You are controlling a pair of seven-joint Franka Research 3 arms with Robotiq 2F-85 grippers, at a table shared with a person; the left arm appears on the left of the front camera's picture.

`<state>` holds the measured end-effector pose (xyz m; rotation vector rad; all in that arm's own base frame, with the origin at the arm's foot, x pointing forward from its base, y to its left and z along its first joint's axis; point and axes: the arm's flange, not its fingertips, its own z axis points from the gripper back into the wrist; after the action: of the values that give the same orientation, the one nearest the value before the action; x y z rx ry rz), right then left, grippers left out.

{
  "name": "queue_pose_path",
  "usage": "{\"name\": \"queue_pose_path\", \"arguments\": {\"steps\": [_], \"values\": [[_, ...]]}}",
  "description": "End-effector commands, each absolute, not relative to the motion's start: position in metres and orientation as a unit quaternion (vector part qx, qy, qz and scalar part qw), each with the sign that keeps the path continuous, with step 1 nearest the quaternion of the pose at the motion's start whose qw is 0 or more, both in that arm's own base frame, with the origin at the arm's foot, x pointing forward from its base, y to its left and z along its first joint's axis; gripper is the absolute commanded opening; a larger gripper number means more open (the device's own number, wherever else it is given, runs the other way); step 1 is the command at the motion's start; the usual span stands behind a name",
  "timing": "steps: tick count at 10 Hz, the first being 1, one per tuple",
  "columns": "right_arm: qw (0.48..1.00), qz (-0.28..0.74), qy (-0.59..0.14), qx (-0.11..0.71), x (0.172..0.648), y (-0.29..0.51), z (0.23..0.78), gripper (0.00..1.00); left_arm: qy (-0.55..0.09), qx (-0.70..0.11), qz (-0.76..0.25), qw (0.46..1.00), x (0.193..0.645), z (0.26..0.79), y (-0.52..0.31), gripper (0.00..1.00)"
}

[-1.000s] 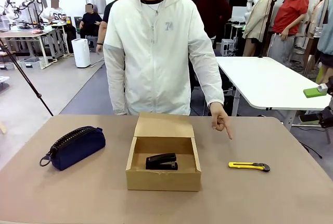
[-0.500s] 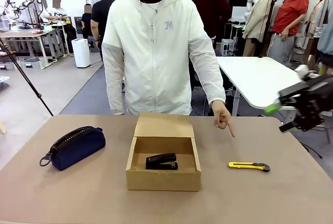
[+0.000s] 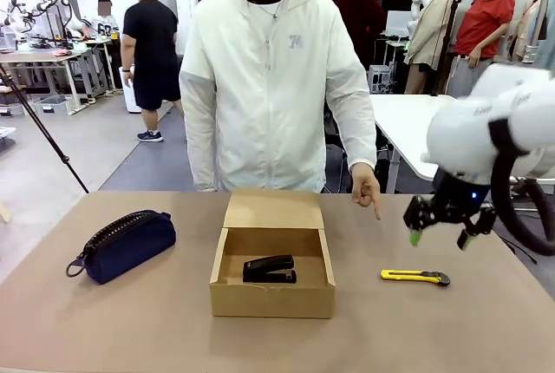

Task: Pack the items into the box.
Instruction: Pick up the item indicated by the person and place it inside the Mailer Box.

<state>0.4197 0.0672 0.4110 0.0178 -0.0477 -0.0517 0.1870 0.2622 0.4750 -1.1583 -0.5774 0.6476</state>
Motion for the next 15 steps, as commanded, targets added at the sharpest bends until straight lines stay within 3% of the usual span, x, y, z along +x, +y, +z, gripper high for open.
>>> {"name": "queue_pose_path", "arguments": {"steps": [1, 2, 6, 7, 9, 10, 11, 12, 14, 15], "values": [[0.998, 0.033, 0.006, 0.061, 0.412, 0.059, 0.423, 1.0, -0.273, -0.535, 0.289, 0.746, 0.187, 0.475, 0.263, 1.0], [0.999, -0.026, -0.024, 0.009, 0.42, 0.067, 0.411, 1.0, -0.273, -0.535, 0.289, 0.746, 0.187, 0.475, 0.263, 1.0], [1.0, -0.012, -0.012, 0.018, 0.417, 0.063, 0.408, 1.0, -0.273, -0.535, 0.289, 0.746, 0.187, 0.475, 0.263, 1.0], [0.991, 0.126, 0.018, 0.043, 0.426, 0.064, 0.396, 1.0, -0.273, -0.535, 0.289, 0.746, 0.187, 0.475, 0.263, 1.0], [0.903, 0.43, 0.02, -0.005, 0.419, 0.055, 0.383, 1.0, -0.273, -0.535, 0.289, 0.746, 0.187, 0.475, 0.263, 1.0], [0.857, 0.515, 0.005, -0.025, 0.412, 0.064, 0.381, 1.0, -0.273, -0.535, 0.289, 0.746, 0.187, 0.475, 0.263, 1.0], [0.832, 0.552, -0.012, -0.055, 0.411, 0.073, 0.377, 1.0, -0.273, -0.535, 0.289, 0.746, 0.187, 0.475, 0.263, 1.0], [0.778, 0.627, -0.015, -0.035, 0.415, 0.085, 0.37, 1.0, -0.273, -0.535, 0.289, 0.746, 0.187, 0.475, 0.263, 1.0], [0.751, 0.66, -0.009, -0.03, 0.432, 0.1, 0.355, 1.0, -0.273, -0.535, 0.289, 0.746, 0.187, 0.475, 0.263, 1.0], [0.761, 0.647, -0.006, -0.042, 0.44, 0.103, 0.35, 1.0, -0.273, -0.535, 0.289, 0.746, 0.187, 0.475, 0.263, 1.0]]}}
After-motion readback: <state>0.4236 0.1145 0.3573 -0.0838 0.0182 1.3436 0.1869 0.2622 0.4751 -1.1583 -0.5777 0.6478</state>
